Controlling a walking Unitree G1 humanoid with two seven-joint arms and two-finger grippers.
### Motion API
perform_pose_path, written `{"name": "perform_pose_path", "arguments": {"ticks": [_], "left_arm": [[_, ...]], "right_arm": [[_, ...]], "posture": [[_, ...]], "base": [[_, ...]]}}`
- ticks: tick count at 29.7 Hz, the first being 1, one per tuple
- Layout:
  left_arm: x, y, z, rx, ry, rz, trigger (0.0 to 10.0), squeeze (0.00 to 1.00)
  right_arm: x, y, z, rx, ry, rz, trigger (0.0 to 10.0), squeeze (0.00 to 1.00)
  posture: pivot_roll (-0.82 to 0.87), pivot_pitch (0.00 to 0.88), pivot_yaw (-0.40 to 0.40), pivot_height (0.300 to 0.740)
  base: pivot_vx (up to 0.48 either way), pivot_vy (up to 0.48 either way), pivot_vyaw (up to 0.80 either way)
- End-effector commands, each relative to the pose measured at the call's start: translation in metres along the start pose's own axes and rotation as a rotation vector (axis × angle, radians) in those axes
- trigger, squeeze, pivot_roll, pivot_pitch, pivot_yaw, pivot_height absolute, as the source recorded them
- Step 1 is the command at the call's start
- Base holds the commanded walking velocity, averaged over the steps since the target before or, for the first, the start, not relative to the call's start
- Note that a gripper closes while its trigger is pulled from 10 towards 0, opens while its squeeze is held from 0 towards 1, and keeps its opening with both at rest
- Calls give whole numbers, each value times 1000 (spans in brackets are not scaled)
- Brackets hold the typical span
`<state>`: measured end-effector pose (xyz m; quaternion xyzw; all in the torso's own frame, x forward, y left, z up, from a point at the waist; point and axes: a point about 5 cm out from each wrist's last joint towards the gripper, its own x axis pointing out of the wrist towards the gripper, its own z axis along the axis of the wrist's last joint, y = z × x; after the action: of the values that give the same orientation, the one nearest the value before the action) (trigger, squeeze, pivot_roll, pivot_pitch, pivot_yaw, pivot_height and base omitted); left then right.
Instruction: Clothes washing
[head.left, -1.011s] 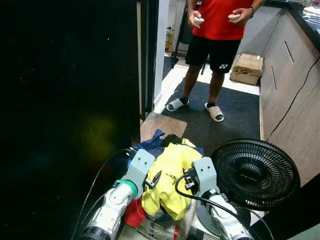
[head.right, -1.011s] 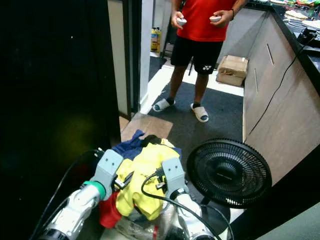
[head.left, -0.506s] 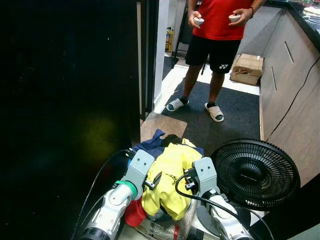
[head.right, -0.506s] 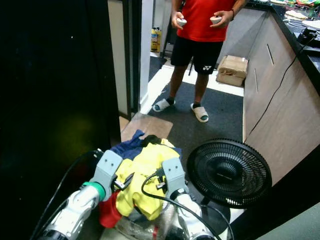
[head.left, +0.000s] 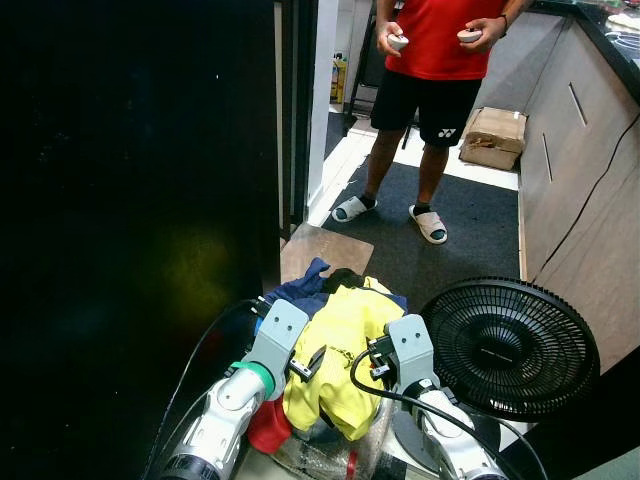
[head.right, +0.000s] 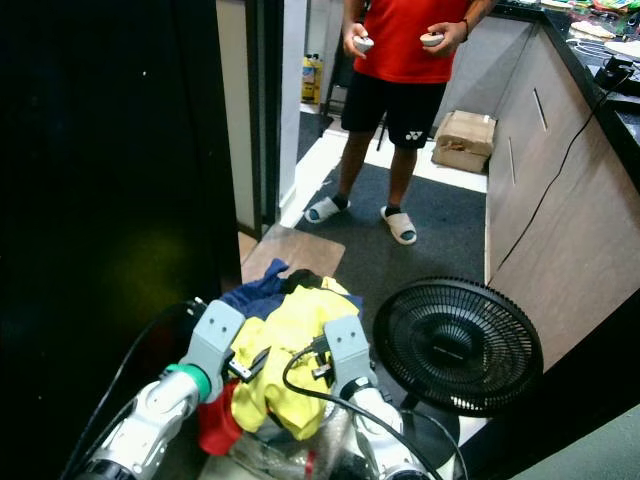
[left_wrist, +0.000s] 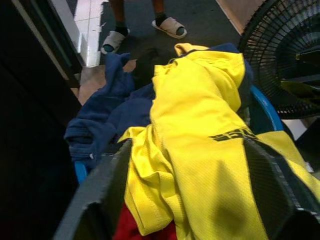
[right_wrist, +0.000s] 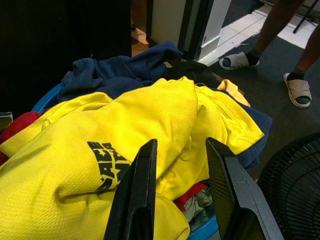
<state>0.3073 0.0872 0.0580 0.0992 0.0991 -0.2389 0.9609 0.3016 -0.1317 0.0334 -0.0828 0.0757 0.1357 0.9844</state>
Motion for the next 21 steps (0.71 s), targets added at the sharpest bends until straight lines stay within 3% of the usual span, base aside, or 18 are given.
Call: {"name": "perform_pose_path", "arguments": {"ticks": [1, 21], "left_arm": [[-3, -1, -6, -6, 13, -7, 0, 0], [-3, -3, -11, -2, 31, -5, 0, 0]], "right_arm": [[-2, 1, -6, 3, 33, 0, 10000, 0], [-3, 1, -7, 3, 32, -2, 10000, 0]], "posture": [[65, 16, 20, 740], [59, 17, 19, 740]], "base": [[0, 0, 0], [0, 0, 0]]}}
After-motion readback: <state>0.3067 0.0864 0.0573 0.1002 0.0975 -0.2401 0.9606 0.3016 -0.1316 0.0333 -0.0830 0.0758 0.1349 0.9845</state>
